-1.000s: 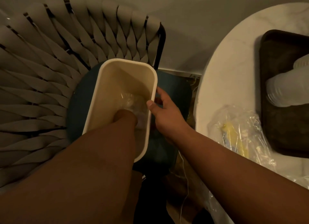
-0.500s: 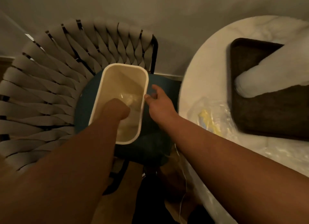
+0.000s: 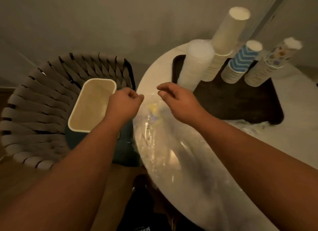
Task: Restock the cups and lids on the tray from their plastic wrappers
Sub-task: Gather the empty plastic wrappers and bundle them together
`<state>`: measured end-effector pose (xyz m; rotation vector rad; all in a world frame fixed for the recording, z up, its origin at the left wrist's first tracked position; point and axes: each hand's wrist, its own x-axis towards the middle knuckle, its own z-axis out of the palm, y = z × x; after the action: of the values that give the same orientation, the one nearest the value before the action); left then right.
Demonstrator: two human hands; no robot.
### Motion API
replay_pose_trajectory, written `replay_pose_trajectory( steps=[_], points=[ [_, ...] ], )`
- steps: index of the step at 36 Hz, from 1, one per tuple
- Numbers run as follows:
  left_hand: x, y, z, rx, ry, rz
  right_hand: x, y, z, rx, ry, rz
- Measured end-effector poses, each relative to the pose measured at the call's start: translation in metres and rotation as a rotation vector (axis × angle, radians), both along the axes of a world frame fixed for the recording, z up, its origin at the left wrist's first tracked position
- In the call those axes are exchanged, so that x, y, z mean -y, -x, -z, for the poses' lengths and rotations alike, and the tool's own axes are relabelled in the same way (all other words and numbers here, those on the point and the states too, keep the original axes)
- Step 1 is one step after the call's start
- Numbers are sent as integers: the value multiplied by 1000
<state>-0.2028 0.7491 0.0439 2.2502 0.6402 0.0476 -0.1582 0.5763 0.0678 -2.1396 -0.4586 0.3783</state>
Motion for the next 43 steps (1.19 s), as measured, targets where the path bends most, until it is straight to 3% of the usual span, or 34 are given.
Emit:
replay_pose_trajectory(
  steps=[11, 14, 17, 19, 22, 27, 31, 35, 43],
  points=[
    [177, 45, -21, -73, -102, 186, 245, 5, 6, 117, 303, 216],
    [202, 53, -9, -262, -144, 149, 278, 18, 20, 45, 351, 294],
    [219, 66, 13, -492, 17, 125, 294, 37, 46, -80, 496, 258],
    [228, 76, 30, -534, 62, 116, 296, 52, 61, -164, 554, 239],
    [236, 80, 54, -441, 120, 106, 288, 71, 73, -255, 485, 230],
    [251, 82, 68, -331, 236, 75, 268, 93, 84, -235, 401, 216],
    [248, 80, 68, -353, 252, 112, 269, 93, 85, -316, 355, 461],
    [240, 76, 65, -441, 253, 223, 276, 86, 83, -489, 117, 614],
    [245, 51, 72, -344, 437, -127, 285, 78, 97, -429, 140, 571]
  ],
)
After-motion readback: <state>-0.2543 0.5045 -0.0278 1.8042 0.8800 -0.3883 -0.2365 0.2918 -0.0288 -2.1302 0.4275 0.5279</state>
